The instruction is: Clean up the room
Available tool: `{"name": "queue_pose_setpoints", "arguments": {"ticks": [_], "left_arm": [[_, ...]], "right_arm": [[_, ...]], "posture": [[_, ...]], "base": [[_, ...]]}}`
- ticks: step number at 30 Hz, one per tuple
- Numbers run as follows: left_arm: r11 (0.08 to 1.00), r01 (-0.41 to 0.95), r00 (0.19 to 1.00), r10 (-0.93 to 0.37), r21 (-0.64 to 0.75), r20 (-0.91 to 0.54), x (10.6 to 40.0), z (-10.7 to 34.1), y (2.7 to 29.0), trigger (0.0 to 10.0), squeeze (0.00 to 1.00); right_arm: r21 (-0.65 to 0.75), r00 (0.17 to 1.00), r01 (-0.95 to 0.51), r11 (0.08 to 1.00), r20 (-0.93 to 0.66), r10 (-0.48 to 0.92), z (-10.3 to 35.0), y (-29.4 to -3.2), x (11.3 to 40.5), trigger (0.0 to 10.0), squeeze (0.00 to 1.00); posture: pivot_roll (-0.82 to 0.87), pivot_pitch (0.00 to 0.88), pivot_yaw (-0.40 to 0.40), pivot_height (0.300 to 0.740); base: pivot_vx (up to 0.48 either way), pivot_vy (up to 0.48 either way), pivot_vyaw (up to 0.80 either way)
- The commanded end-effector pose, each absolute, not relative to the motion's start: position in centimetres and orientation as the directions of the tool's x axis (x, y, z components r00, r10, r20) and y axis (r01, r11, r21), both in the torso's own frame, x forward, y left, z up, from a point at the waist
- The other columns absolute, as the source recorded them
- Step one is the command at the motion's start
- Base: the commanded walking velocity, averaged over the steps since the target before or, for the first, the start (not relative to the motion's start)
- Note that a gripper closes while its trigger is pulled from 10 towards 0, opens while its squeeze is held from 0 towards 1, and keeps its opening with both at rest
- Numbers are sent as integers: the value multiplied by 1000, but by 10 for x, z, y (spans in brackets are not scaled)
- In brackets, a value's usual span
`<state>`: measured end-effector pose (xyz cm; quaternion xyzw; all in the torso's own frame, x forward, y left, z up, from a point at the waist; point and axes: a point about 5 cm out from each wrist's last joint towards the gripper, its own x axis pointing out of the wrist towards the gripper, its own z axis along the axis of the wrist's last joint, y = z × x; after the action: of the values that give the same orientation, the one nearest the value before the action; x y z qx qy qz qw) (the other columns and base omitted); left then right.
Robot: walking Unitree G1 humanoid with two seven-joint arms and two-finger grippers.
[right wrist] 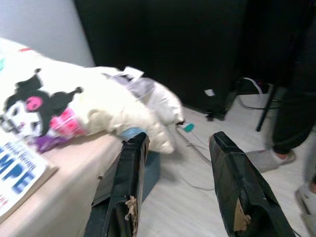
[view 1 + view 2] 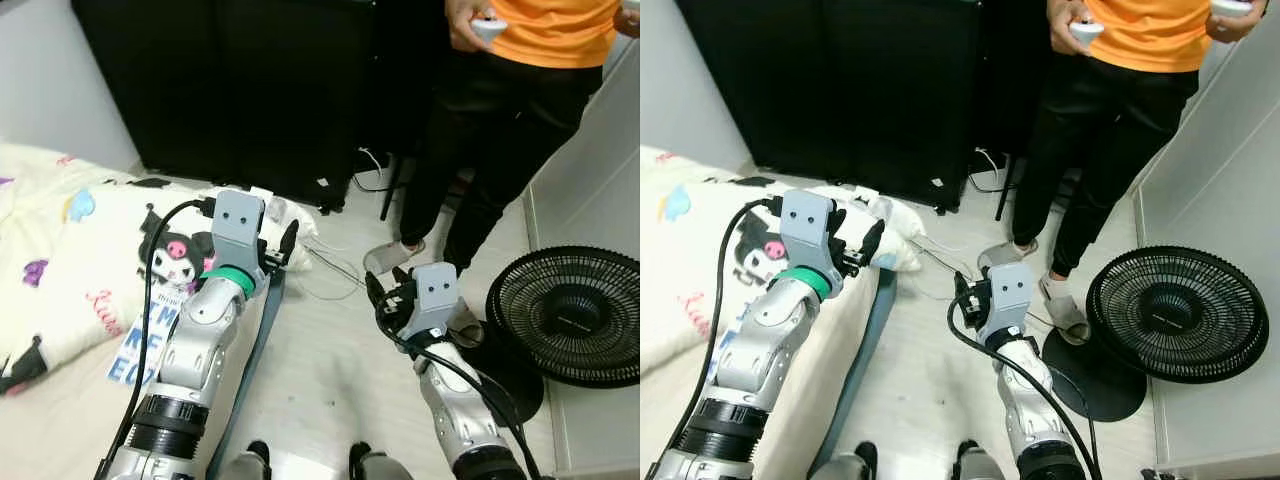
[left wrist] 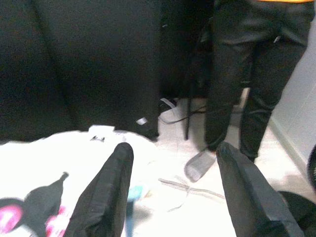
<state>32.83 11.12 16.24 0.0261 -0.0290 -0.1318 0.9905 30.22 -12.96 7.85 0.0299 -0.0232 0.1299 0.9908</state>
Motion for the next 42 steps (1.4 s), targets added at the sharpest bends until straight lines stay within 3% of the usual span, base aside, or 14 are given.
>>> {"name": "queue_pose_setpoints", "arguments": {"ticks": [1, 10, 21, 28, 35, 36, 42], "left_arm": [[965, 255, 966, -257, 67, 21, 326, 153, 113, 10000, 0], [965, 255, 966, -257, 69, 20, 325, 153, 113, 10000, 0], [965, 255, 967, -256, 70, 14, 325, 151, 113, 10000, 0], [923, 332, 939, -305, 193, -157, 311, 105, 114, 10000, 0], [917, 344, 927, -297, 203, -229, 304, 85, 118, 10000, 0], [920, 342, 917, -283, 192, -281, 300, 70, 122, 10000, 0], [928, 332, 904, -261, 168, -339, 295, 51, 128, 10000, 0]], "right_arm": [[54, 964, -264, 963, 36, 262, 74, -128, 300, 10000, 0], [34, 964, -264, 964, 31, 263, 73, -129, 300, 10000, 0], [11, 959, -283, 959, 18, 283, 71, -129, 299, 10000, 0], [-5, 948, -309, 951, -86, 308, 45, -133, 288, 10000, 0], [-8, 943, -308, 951, -133, 304, 34, -137, 282, 10000, 0], [-6, 939, -306, 952, -169, 300, 25, -137, 278, 10000, 0], [-1, 934, -300, 954, -203, 293, 17, -135, 275, 10000, 0]], "posture": [[12, 121, 19, 740], [12, 123, 18, 740], [12, 121, 17, 740], [11, 102, 15, 740], [11, 88, 16, 740], [-4, 36, 34, 740], [-18, 10, 43, 740]], "base": [[-375, 0, 0], [-373, 0, 0], [-292, 0, 666], [0, 0, 746], [0, 0, 729], [0, 0, 706], [0, 0, 706]]}}
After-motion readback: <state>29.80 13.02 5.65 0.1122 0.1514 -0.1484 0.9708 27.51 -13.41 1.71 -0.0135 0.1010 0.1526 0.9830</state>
